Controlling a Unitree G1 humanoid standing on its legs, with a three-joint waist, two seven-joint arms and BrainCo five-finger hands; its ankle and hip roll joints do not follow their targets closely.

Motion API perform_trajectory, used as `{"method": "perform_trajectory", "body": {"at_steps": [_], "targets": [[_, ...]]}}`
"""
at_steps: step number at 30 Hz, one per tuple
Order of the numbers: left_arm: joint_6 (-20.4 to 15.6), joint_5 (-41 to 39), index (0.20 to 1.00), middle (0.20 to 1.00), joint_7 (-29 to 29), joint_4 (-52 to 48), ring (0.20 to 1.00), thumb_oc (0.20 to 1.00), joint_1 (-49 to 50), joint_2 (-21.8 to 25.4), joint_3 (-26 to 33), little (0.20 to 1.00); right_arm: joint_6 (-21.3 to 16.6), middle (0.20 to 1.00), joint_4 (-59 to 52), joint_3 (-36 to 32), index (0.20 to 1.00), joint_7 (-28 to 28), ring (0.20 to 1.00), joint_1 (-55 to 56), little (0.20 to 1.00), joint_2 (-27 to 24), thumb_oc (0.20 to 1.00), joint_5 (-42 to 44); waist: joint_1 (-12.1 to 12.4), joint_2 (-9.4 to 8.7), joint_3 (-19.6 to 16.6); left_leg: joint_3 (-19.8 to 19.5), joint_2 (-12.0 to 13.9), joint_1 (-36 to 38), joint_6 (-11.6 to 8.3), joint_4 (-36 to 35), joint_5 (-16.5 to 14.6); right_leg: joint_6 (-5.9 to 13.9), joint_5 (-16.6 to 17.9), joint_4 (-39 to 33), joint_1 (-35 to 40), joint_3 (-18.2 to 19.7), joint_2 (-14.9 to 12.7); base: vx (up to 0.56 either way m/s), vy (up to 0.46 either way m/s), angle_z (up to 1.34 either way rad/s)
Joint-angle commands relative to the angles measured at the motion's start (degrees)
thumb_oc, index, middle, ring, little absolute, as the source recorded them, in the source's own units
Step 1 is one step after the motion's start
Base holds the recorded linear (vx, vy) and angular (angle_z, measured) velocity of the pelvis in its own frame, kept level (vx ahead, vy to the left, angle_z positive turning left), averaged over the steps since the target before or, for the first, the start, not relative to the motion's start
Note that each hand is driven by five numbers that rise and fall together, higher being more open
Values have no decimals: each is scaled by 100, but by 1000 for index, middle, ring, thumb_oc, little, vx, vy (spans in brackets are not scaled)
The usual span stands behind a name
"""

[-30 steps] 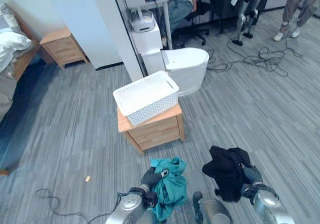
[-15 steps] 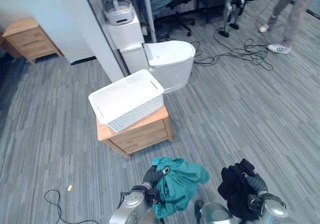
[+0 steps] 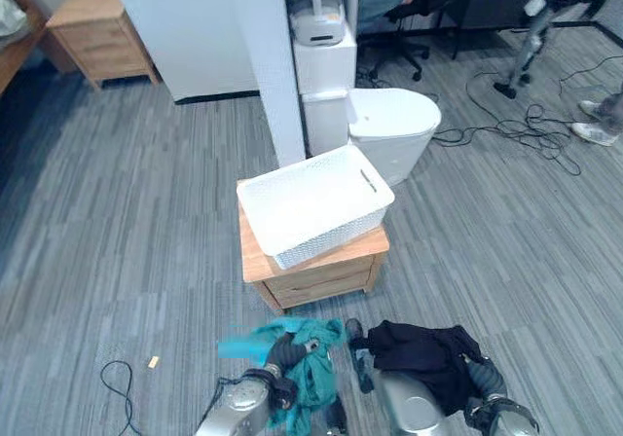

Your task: Tidy up the quilt and then pick up the clothes from the bed and put them into the laundry hamper.

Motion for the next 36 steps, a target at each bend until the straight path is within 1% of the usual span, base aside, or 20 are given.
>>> {"method": "perform_trajectory", "body": {"at_steps": [1,2,3,4,5,6,8,9,10,11,12,15,18,21,26,27,31,32,34,36], "targets": [[-440,-3,200,200,225,-712,200,200,10,-38,173,200,-456,200,-239,23,200,17,200,-362,200,-161,200,34,-213,166,-83,473,791,16,-339,555,-183,243,537,-509,926,-61,-136,224,-24,58],[-440,-94,200,200,334,-738,200,200,16,-47,190,200,-465,200,-231,21,200,-33,200,-415,200,-208,200,16,-204,146,-135,544,849,-155,-415,1132,-11,148,533,-614,1071,-45,-153,197,-34,49],[-450,-165,200,200,436,-762,200,200,17,-56,206,200,-481,200,-222,19,200,-40,200,-462,200,-251,200,-6,-190,131,-163,519,881,-330,-461,1515,64,83,530,-681,1169,0,-144,205,-38,43],[-470,-242,200,200,573,-807,200,200,25,-76,237,200,-486,200,-205,20,200,-44,200,-530,200,-301,200,-19,-135,106,-161,432,910,-572,-512,1961,163,9,487,-747,1342,63,-123,167,-24,23],[-493,-382,200,200,753,-852,200,200,54,-91,334,200,-473,200,-198,44,200,-33,200,-627,200,-335,200,-87,-2,35,-190,308,900,-1052,-555,2355,373,-66,442,-834,1555,136,-142,143,10,6],[-505,-417,200,200,824,-859,200,200,85,-122,412,200,-459,200,-209,57,200,-23,200,-670,200,-349,200,-116,40,12,-198,305,971,-1170,-556,2332,361,-77,387,-866,1656,186,-144,135,72,-33],[-576,-461,200,200,848,-878,200,200,183,-150,582,200,-447,200,-289,54,200,-40,200,-684,200,-380,200,-183,33,33,-247,362,1225,-1049,-585,1764,334,-36,308,-970,1762,323,-116,132,168,-49],[-671,-485,200,200,853,-938,200,200,294,-146,694,200,-456,200,-372,29,200,-77,200,-670,200,-402,200,-291,32,74,-293,351,1350,-929,-638,1242,431,22,288,-1047,1789,388,-100,141,209,-23],[-699,-477,200,200,867,-1011,200,200,356,-126,747,200,-485,200,-405,13,200,-124,200,-669,200,-419,200,-333,80,91,-281,243,1432,-1024,-706,1088,647,34,278,-1091,1841,433,-68,147,215,-15],[-664,-439,200,200,889,-1100,200,200,394,-96,822,200,-527,200,-412,-9,200,-218,200,-725,200,-437,200,-344,143,88,-272,113,1432,-1037,-709,926,670,58,276,-1122,1901,479,-90,113,153,-21],[-610,-389,200,200,906,-1133,200,200,391,-81,884,200,-536,200,-390,-46,200,-275,200,-798,200,-447,200,-293,170,86,-281,104,1412,-930,-673,752,547,89,279,-1137,1919,480,-138,111,133,-30],[-487,-326,200,200,923,-1248,200,200,344,-18,1023,200,-552,200,-469,-262,200,-529,200,-854,200,-456,200,-248,161,123,-362,221,1455,-589,-673,193,532,182,381,-1247,1921,348,-232,104,112,-32],[-317,-347,200,200,1003,-1350,200,200,354,25,1160,200,-586,200,-559,-449,200,-748,200,-858,200,-420,200,-371,153,178,-426,341,1400,-292,-644,-220,563,264,469,-1337,1896,293,-265,68,105,16],[-255,-324,200,200,806,-1348,200,200,498,20,1195,200,-824,200,-936,-683,200,-951,200,-746,200,-421,200,-566,170,192,-459,384,1306,-172,-603,-410,550,295,496,-1408,1930,240,-258,29,109,9],[-268,-279,200,200,715,-1357,200,200,557,-4,1133,200,-918,200,-1318,-865,200,-918,200,-764,200,-512,200,-712,168,169,-499,408,1256,-136,-572,-433,506,314,502,-1448,1966,267,-252,12,45,4],[-173,-278,200,200,783,-1483,200,200,524,-11,1038,200,-753,200,-1934,-1089,200,-740,200,-993,200,-722,200,-927,206,117,-522,419,1239,-118,-550,-436,460,334,498,-1493,2012,243,-277,4,55,-5],[-128,-331,200,200,828,-1433,200,200,399,-17,943,200,-557,200,-2436,-1259,200,-489,200,-1465,200,-1057,200,-1205,273,78,-544,393,1218,-117,-546,-454,420,352,504,-1546,2029,240,-282,-16,58,-6],[-154,-343,200,200,809,-1349,200,200,332,-26,904,200,-375,200,-2607,-1287,200,-440,200,-1716,200,-1235,200,-1157,314,61,-550,389,1210,-127,-552,-457,410,367,516,-1574,2033,223,-291,-41,78,-7],[-201,-357,200,200,760,-1242,200,200,260,-34,857,200,-240,200,-2736,-1298,200,-363,200,-2023,200,-1447,200,-1168,379,38,-561,374,1203,-141,-558,-457,393,377,528,-1605,2039,202,-299,-39,53,-7],[-270,-359,200,200,683,-1096,200,200,161,-25,765,200,98,200,-2893,-1282,200,-321,200,-2569,200,-1792,200,-1134,510,-1,-566,340,1193,-168,-567,-457,374,382,537,-1650,2067,167,-308,-47,48,-3]]}}
